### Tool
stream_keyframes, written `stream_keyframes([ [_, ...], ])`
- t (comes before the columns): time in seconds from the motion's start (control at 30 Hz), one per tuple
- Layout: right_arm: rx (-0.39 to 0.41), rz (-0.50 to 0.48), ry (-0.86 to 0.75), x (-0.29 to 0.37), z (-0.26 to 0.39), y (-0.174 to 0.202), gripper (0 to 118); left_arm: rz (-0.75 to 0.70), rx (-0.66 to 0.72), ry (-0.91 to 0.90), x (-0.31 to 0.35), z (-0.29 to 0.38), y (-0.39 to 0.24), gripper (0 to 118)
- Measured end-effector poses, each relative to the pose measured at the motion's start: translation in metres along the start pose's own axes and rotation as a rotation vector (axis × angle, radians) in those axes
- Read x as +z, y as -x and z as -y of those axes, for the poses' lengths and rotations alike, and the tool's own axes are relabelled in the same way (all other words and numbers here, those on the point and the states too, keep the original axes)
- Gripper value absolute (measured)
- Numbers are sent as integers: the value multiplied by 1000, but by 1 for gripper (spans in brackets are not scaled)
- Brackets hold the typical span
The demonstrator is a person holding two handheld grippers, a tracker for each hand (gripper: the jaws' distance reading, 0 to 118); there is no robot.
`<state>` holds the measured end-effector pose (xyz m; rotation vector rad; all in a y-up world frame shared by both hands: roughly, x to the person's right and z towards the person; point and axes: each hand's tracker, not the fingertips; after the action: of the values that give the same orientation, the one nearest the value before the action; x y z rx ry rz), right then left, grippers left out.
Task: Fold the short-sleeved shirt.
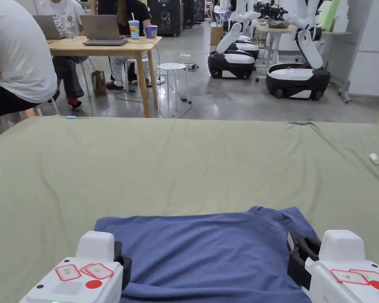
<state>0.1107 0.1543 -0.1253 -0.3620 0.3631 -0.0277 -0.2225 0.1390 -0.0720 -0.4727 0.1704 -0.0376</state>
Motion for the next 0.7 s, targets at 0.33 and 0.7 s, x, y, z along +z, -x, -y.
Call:
stream_keyframes([
  [0.33, 71, -39, 89, -54, 8, -9, 0, -40, 59, 188, -128, -12, 66, 0],
  [0.7, 65, 27, 150, -102, 7, -49, 0, -114, -9, 389, -285, -16, 102, 98],
])
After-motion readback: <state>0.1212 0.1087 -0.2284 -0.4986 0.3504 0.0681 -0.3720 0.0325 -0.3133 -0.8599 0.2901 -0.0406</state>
